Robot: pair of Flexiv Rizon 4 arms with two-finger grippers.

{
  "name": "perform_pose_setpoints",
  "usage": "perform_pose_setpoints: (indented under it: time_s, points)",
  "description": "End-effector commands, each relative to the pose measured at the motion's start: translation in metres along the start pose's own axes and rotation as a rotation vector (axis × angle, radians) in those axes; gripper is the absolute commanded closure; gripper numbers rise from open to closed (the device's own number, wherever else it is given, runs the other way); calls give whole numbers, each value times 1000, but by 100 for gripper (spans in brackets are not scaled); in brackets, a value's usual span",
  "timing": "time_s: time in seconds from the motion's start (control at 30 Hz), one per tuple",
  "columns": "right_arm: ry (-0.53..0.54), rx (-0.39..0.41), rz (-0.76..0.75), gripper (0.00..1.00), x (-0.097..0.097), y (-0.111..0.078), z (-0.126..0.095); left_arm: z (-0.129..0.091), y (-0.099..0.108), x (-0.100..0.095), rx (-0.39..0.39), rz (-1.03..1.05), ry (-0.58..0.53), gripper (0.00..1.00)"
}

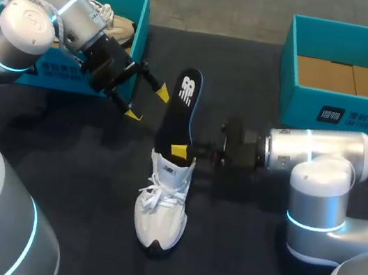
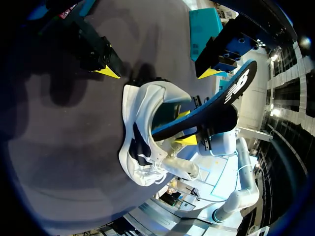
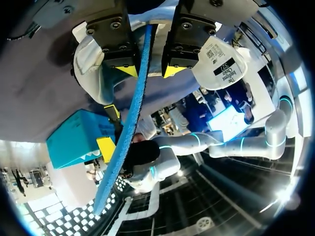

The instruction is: Take the shoe out of the shoebox, open the shoe tongue, remove and reinsert the insole, then place the shoe into the shoebox

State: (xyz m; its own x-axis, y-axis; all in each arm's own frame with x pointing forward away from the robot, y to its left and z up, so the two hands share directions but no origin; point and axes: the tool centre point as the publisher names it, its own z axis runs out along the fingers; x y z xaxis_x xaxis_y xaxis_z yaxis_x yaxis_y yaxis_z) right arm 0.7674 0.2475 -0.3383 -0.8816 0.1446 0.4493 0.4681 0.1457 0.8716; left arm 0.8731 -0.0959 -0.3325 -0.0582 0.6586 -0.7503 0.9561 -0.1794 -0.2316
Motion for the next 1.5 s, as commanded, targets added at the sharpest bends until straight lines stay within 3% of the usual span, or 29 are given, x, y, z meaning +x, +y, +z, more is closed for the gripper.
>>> perform_pose_setpoints:
  time_s: [0.03,1.0,1.03,1.1,1.2,1.5]
  points:
    - [-5,8,-5,71,1,6,0,0,0,0,0,0,3,0]
    - [-7,30,-46,74,-6,32,-4,0,0,0,0,0,3,0]
    - [-7,32,-48,81,-6,32,-4,0,0,0,0,0,3,0]
    - [-8,33,-49,84,-6,32,-4,0,0,0,0,0,3,0]
    - [-10,34,-49,100,-6,32,-4,0,0,0,0,0,3,0]
    - [-9,37,-41,100,-8,29,-2,0,0,0,0,0,3,0]
